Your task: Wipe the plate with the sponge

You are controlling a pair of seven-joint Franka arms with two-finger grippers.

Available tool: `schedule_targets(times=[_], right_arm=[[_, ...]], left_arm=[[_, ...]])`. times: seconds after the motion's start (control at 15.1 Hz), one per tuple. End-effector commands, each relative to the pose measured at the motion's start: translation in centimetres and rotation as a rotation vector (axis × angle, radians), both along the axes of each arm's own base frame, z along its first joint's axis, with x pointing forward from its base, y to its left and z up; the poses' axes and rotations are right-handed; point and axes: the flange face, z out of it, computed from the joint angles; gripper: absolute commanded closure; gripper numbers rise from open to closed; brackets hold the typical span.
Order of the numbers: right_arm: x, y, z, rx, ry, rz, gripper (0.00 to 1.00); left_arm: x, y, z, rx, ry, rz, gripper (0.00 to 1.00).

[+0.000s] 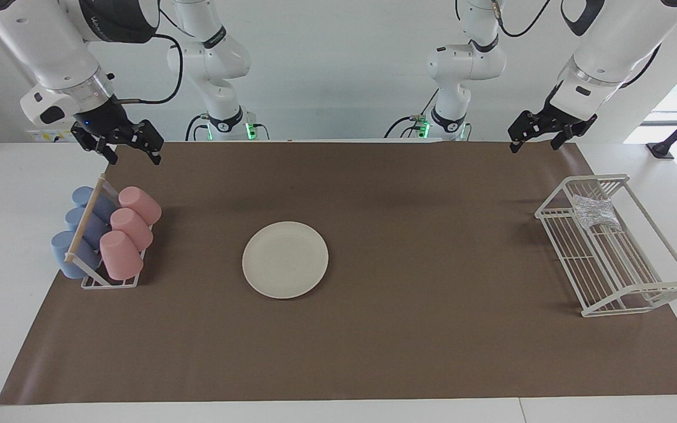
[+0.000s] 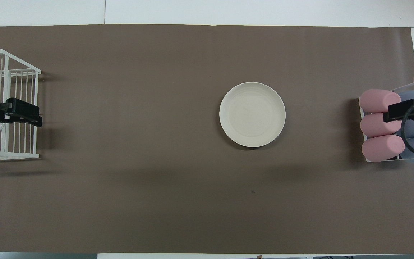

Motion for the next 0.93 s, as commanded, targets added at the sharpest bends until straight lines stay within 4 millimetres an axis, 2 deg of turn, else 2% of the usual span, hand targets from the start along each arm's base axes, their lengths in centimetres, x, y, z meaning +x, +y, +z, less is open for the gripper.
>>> schedule_targets(times=[0.0, 0.6, 0.86], right_arm=[[-0.4, 0.1, 0.3, -0.025, 0.008, -0.003, 0.00], [-0.4, 0.1, 0.3, -0.025, 0.009, -0.029, 0.00], [-0.9, 0.2, 0.1, -0.030, 0.051, -0.205, 0.00]], left_arm=[[-0.2, 0.3, 0.4, -0.011, -0.015, 0.015, 0.00], [0.1, 0.4, 0.4, -0.013, -0.035, 0.059, 0.00], [-0.1, 0.4, -0.4, 0.014, -0.045, 0.048, 0.00]])
